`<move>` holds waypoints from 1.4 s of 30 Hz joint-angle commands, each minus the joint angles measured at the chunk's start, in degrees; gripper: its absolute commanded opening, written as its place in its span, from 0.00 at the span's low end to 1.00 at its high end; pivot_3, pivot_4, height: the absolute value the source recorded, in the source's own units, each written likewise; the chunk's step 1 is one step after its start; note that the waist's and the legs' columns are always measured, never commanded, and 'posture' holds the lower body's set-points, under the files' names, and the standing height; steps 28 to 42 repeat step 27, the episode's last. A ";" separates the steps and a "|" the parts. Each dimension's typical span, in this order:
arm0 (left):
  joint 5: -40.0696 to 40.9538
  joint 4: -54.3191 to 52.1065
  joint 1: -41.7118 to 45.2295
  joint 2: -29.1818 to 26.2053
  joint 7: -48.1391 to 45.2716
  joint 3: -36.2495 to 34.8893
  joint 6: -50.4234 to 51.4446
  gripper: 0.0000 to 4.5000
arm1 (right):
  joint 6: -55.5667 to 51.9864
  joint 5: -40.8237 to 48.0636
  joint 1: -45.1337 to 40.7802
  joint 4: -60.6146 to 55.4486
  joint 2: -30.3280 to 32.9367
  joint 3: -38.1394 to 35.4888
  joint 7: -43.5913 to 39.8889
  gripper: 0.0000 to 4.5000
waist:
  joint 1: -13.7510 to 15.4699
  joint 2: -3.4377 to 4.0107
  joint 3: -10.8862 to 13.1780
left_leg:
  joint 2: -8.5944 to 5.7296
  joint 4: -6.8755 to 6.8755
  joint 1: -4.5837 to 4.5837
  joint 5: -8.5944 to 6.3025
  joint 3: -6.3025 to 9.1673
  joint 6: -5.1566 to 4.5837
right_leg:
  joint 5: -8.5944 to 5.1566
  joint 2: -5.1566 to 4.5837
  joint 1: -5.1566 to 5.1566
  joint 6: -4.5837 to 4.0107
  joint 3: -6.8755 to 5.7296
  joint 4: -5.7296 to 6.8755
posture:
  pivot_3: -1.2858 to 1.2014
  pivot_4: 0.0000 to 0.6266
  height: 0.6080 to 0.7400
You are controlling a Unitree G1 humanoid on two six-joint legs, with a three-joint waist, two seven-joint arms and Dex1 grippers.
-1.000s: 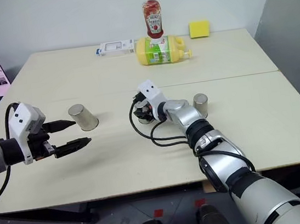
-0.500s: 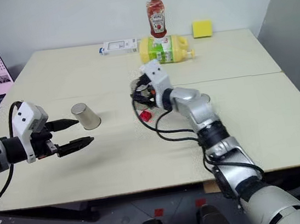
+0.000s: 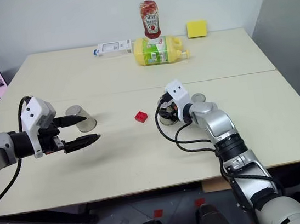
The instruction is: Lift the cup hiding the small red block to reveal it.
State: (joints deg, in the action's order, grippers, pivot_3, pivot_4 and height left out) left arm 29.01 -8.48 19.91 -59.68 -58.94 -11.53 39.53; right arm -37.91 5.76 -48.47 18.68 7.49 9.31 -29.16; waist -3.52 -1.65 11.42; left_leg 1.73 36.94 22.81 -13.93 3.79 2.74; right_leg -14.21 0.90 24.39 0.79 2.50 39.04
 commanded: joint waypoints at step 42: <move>-2.17 -2.35 -11.15 -3.85 -1.44 -6.37 -2.64 1.00 | -10.86 25.48 28.48 -51.19 32.48 -12.78 -19.95 1.00 | 1.06 0.05 0.03 | 0.03 0.01 -0.32 -0.01 -0.07 -0.01 | -0.16 -0.03 -0.21 -0.04 0.00 0.00 | 0.52 0.24 1.00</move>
